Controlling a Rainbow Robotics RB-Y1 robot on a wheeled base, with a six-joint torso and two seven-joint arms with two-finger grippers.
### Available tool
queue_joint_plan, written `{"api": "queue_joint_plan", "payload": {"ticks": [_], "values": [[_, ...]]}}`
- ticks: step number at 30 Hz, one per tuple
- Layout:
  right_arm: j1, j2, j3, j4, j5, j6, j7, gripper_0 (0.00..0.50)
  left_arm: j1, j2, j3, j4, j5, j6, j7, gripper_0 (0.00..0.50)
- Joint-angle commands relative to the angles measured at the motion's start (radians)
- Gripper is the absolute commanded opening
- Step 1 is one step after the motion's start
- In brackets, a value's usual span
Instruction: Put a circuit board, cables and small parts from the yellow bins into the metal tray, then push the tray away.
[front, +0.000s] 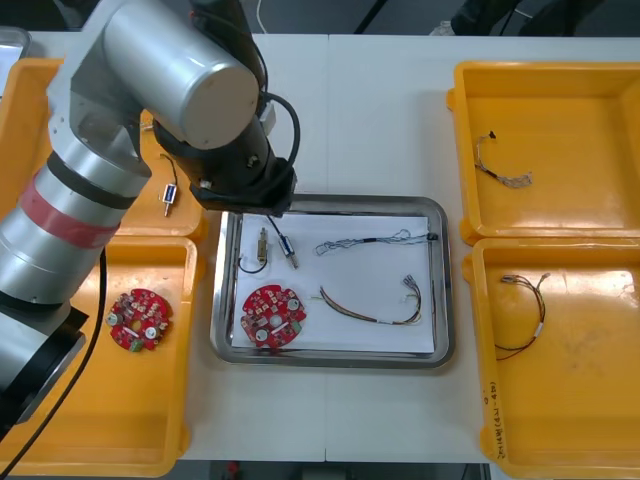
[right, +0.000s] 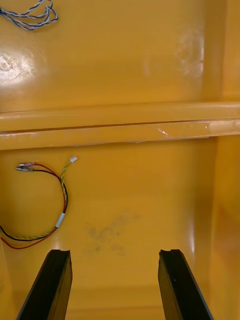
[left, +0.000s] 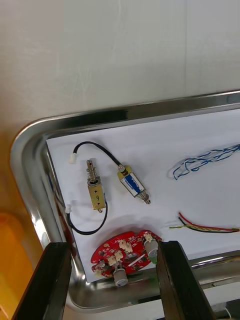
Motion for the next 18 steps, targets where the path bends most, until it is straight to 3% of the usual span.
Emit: {"api": "queue_joint_plan", "payload": {"ticks": [1,18], "values": [[0.019,-0.010,-0.027,-0.032,0.015,0.003,-0.033,0.500,-0.041,0.057,0.076,-0.079,0.031,0.011,0.071,0.500],[0.022,-0.006,-0.026,-0.032,0.000,0.003,-0.032,0.500,0.063,0.238,0.280,-0.177,0.140,0.011,-0.024,0.500]]}}
